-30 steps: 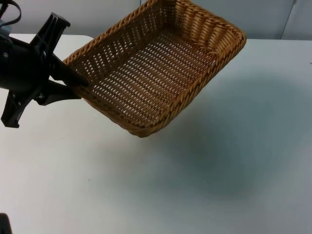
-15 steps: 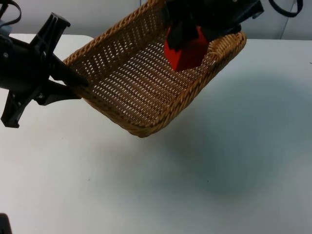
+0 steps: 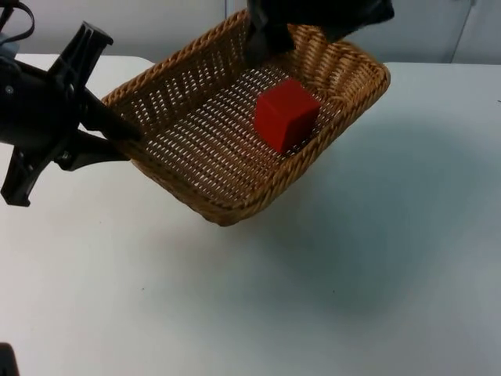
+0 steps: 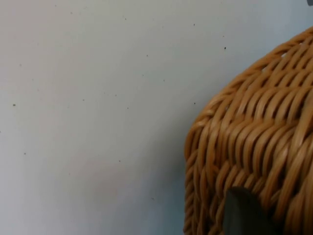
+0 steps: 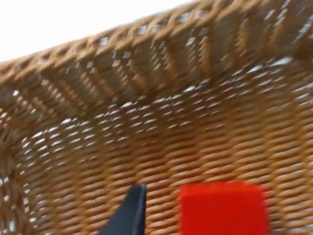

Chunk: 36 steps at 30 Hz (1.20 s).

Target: Pick up the basket with the left hand and place the cube into the basket with the right hand.

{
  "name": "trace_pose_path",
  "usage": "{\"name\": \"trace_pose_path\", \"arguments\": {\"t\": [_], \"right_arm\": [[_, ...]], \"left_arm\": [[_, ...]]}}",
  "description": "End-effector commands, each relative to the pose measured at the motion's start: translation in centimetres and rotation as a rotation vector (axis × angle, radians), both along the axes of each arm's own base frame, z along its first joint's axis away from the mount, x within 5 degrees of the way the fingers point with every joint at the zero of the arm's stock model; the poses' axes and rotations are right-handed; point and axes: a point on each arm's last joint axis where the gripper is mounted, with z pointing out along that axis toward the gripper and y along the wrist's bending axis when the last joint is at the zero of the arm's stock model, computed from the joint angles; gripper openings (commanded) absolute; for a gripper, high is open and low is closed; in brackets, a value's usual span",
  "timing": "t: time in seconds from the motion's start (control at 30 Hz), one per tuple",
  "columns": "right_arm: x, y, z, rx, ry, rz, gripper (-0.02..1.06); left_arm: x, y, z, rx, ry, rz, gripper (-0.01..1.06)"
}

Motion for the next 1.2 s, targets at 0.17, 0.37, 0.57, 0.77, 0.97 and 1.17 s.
{"name": "trace_pose_path", "arguments": {"t": [0.17,0.37,0.57,0.77,0.97,1.17], "right_arm": [[0.7,-4.7,7.1,0.021,-0.123,-0.101,0.34],[-1.2,-11.2,10.4,-0.052,-0.183,-0.377,0.00],[-6.1,-17.2,11.5,0.129,-0.265,-0.558,0.00],[-13.2,-21.4,12.0,0.147,-0.362,-0.653,0.00],[-16.5,-22.6,13.8,0.146,-0.429,-0.691,0.00],[-17.3,-22.7,14.1,0.142,-0.426,-0.698,0.00]], "left_arm": [[0.1,-0.4,0.9,-0.049,-0.022,-0.006,0.00],[0.1,-0.4,0.9,-0.049,-0.022,-0.006,0.00],[0.1,-0.4,0.9,-0.049,-0.022,-0.006,0.00],[0.1,-0.4,0.9,-0.049,-0.022,-0.006,0.00],[0.1,-0.4,0.9,-0.048,-0.022,-0.005,0.00],[0.1,-0.4,0.9,-0.048,-0.022,-0.005,0.00]]}}
